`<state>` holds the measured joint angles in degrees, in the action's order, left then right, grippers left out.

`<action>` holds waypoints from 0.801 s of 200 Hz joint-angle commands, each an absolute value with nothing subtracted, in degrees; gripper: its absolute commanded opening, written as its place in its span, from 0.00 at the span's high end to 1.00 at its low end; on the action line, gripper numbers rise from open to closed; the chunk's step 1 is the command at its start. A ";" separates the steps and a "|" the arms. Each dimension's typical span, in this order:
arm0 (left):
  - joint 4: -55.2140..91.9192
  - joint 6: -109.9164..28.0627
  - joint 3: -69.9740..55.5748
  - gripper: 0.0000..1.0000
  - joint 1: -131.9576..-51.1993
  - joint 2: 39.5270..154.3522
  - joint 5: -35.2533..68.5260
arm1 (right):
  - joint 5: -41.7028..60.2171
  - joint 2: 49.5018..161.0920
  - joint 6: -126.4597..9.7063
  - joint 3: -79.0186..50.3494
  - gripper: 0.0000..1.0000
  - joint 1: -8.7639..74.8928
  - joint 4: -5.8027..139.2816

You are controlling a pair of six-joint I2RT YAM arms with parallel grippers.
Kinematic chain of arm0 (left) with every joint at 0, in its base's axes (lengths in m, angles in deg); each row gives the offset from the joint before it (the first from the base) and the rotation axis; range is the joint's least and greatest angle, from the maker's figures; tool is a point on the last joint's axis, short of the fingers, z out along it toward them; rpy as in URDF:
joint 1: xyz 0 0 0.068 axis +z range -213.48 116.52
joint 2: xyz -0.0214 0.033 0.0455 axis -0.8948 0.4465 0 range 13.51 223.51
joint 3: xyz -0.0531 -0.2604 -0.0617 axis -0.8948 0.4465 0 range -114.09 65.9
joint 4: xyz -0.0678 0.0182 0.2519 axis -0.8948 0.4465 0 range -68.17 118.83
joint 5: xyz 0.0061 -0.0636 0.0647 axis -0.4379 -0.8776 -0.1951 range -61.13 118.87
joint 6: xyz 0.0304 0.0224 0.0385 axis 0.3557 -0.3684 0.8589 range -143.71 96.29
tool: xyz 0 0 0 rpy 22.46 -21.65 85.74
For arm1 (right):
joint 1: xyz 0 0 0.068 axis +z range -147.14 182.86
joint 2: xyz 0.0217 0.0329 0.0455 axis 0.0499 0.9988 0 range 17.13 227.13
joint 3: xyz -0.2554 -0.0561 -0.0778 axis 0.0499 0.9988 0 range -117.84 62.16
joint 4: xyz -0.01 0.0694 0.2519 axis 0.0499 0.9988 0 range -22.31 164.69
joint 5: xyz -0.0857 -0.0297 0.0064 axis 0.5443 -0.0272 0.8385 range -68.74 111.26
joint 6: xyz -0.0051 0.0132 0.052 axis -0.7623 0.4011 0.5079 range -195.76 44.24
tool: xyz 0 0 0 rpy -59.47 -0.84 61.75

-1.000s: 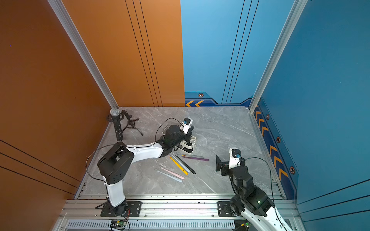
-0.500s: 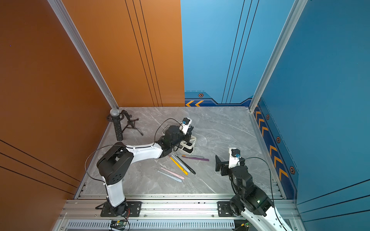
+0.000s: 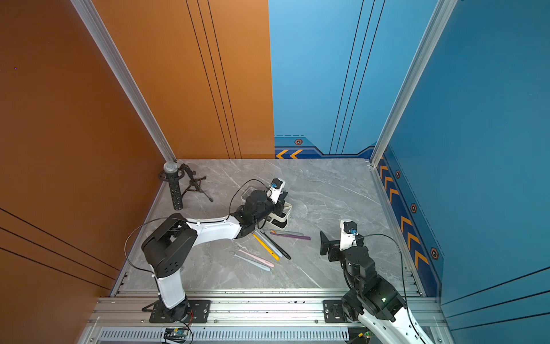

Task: Place the toothbrush into the toothbrush holder
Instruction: Place the toothbrush in the toothbrush holder.

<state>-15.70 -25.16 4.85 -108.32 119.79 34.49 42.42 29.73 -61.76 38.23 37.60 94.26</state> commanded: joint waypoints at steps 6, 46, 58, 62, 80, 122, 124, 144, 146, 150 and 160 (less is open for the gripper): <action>-13.50 -24.25 5.66 1.00 -109.28 119.55 36.67 | 41.68 30.05 -61.96 38.14 0.00 37.24 94.06; -13.50 -24.60 5.55 0.59 -109.26 119.92 36.34 | 41.15 30.09 -61.99 38.13 0.00 37.11 93.86; -13.58 -23.98 5.70 0.54 -109.43 118.98 36.21 | 40.99 30.35 -62.06 38.16 0.00 37.13 93.80; -13.54 -23.76 5.74 0.53 -109.45 118.49 36.25 | 40.95 30.52 -62.08 38.12 0.00 37.06 93.85; -13.50 -22.73 6.05 0.49 -110.21 115.91 37.98 | 40.86 32.56 -61.36 37.32 0.00 37.02 94.31; -13.06 -21.86 10.10 0.39 -112.84 106.28 44.78 | 35.73 45.17 -60.25 31.78 0.05 36.87 97.47; -12.99 -21.90 10.29 0.39 -112.86 105.68 45.08 | 35.42 45.59 -60.35 31.54 0.05 36.81 97.48; -9.85 -23.91 12.27 0.37 -113.39 100.30 47.55 | 31.39 49.45 -61.53 29.31 0.07 36.88 97.57; -9.22 -24.11 12.40 0.37 -113.44 99.74 47.93 | 30.82 49.78 -61.64 29.18 0.07 36.88 97.57; -8.09 -24.54 12.64 0.37 -113.56 98.47 48.55 | 29.73 50.25 -61.87 28.90 0.08 36.92 97.50; -5.38 -25.75 13.34 0.37 -113.77 95.44 50.06 | 27.38 51.23 -62.05 28.28 0.09 37.16 97.49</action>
